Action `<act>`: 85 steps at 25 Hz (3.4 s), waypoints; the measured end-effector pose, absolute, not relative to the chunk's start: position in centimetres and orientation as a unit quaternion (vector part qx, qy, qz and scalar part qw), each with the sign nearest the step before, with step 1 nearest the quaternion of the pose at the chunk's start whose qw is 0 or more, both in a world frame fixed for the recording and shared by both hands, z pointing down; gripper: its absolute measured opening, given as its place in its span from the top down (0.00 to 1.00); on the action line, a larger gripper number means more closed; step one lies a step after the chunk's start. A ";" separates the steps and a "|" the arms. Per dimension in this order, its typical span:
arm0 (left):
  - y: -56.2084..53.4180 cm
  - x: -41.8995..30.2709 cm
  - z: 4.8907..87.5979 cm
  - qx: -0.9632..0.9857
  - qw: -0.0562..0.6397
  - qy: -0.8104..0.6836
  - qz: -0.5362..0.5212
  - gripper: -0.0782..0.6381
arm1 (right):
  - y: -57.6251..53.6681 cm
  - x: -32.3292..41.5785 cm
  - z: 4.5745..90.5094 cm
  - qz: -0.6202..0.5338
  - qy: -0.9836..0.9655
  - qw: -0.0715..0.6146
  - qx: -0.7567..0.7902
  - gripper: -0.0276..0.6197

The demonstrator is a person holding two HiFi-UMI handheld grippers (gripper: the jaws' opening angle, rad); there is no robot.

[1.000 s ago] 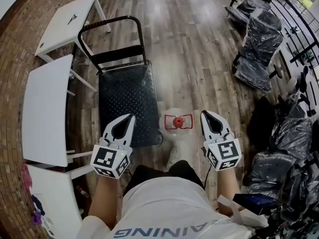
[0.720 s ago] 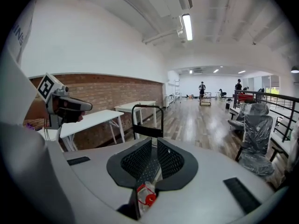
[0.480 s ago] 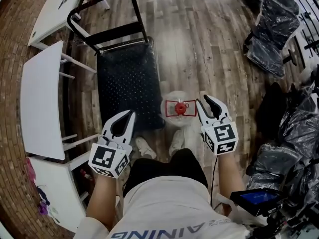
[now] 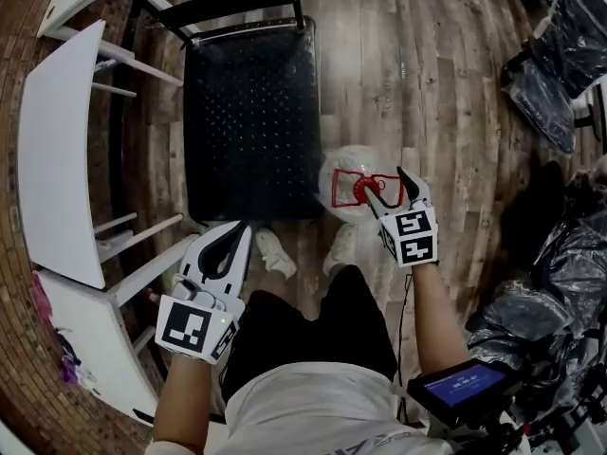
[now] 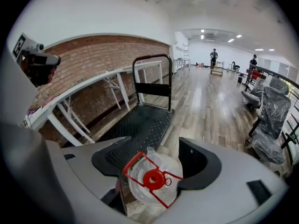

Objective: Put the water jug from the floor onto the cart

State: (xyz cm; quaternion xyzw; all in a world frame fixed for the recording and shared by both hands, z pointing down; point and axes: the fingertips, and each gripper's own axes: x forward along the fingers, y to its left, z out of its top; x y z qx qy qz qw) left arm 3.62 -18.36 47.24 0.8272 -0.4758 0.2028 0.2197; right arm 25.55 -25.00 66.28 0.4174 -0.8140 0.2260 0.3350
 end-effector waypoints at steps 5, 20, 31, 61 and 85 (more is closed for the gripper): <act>-18.4 2.0 50.6 0.810 0.233 -0.496 0.207 0.89 | -24.5 24.4 71.9 0.233 -0.810 0.361 0.399 0.48; -16.3 0.7 55.7 0.778 0.269 -0.523 0.220 0.89 | -21.2 25.5 83.9 0.259 -0.777 0.443 0.366 0.40; -15.6 0.8 56.2 0.774 0.278 -0.529 0.209 0.89 | -20.4 25.7 85.2 0.243 -0.769 0.446 0.388 0.46; -13.6 -7.8 52.7 0.776 0.244 -0.549 0.190 0.89 | -19.4 17.4 60.3 0.169 -0.810 0.411 0.383 0.47; -4.1 -24.1 55.0 0.698 0.295 -0.632 0.163 0.89 | -18.4 -3.0 68.3 0.143 -0.832 0.462 0.273 0.47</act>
